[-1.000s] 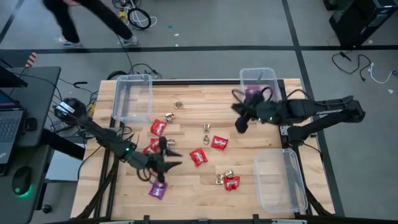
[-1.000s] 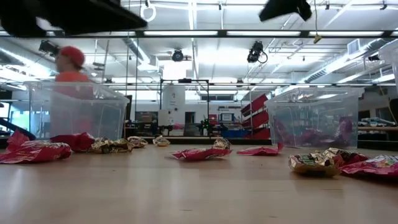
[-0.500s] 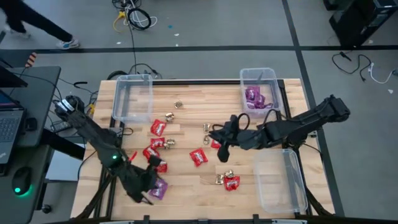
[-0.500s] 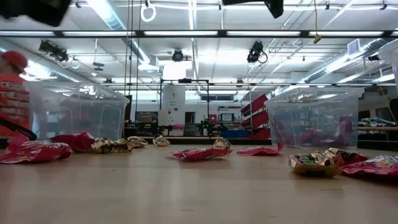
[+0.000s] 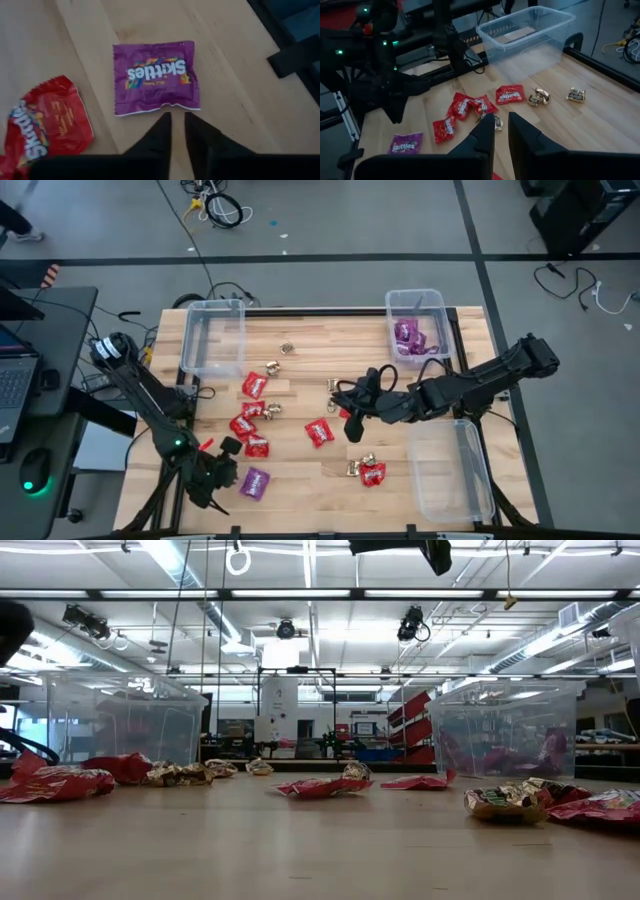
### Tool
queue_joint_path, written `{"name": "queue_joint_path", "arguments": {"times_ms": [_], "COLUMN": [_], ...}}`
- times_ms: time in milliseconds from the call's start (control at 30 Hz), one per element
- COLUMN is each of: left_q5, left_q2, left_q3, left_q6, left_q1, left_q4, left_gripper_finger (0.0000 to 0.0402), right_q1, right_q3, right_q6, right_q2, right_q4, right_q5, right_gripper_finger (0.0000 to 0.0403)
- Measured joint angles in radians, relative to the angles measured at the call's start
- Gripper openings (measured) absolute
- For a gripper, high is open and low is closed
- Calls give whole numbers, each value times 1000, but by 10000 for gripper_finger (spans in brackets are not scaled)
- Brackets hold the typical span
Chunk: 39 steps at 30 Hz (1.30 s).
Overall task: Sort candy
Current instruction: Put the purple candy into the top right transparent bin
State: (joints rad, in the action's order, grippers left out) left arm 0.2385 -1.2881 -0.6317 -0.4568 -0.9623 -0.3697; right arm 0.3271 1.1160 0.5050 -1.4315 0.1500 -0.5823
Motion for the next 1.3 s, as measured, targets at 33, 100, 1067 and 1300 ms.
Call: {"name": "queue_joint_path", "arguments": {"times_ms": [33, 100, 1067, 1300], "left_q5": [0, 0, 87, 90], "left_q2": [0, 0, 0, -60], "left_q3": [12, 30, 134, 134], "left_q6": [0, 0, 61, 62], "left_q1": [0, 0, 0, 0], "left_q4": [18, 55, 267, 287], "left_gripper_finger": [25, 7, 1, 1], "right_q1": [0, 0, 0, 0], "right_q3": [0, 0, 0, 0], "right_q6": [0, -1, -38, -45], "right_q2": [0, 0, 0, 0], "right_q4": [1, 2, 2, 2], "right_q5": [0, 0, 0, 0], "right_gripper_finger": [41, 41, 41, 41]}}
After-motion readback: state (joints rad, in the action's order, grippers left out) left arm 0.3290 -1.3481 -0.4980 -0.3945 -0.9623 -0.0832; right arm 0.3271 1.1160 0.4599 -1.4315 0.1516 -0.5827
